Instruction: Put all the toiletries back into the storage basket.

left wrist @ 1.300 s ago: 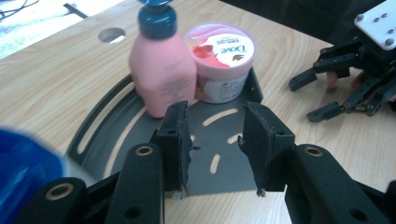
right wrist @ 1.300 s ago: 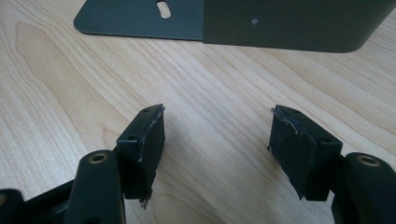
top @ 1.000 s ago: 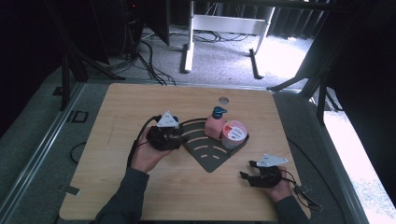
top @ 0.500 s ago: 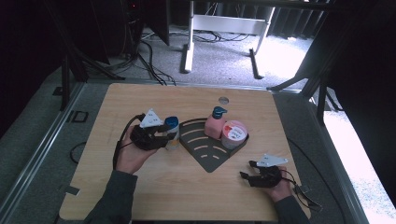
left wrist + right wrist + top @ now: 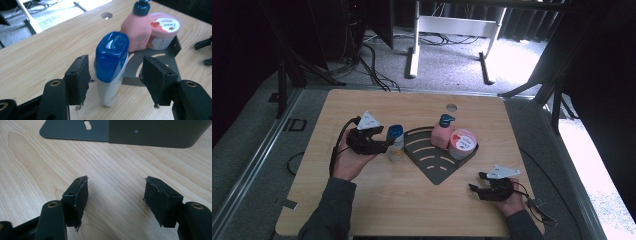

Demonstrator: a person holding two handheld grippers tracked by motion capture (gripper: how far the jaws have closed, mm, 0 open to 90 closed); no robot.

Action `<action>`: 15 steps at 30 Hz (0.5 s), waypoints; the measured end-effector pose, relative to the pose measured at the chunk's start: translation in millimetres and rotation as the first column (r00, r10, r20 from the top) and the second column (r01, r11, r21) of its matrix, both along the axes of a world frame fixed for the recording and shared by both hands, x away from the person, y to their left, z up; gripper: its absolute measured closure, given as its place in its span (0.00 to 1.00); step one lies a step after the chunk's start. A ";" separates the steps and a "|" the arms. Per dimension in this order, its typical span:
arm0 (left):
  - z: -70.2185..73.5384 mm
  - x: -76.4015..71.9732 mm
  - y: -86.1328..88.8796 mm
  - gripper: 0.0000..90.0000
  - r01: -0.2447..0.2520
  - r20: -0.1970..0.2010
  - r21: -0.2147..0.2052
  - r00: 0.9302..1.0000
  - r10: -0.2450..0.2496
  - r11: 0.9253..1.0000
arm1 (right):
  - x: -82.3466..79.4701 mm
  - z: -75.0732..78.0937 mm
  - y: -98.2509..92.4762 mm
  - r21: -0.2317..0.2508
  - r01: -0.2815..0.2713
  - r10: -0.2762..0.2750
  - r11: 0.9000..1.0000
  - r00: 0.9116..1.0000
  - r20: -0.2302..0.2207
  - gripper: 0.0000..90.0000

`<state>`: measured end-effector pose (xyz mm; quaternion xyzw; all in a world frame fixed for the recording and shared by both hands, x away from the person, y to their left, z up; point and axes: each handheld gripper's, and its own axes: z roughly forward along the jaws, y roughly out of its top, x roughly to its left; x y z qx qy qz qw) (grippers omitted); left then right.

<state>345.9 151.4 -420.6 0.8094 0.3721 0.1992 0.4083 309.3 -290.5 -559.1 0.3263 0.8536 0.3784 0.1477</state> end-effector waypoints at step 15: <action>-14.7 19.0 -10.5 0.45 -0.015 -0.053 0.087 0.998 0.020 0.996 | -0.1 0.0 0.0 0.000 0.001 -0.001 1.000 1.000 -0.001 0.39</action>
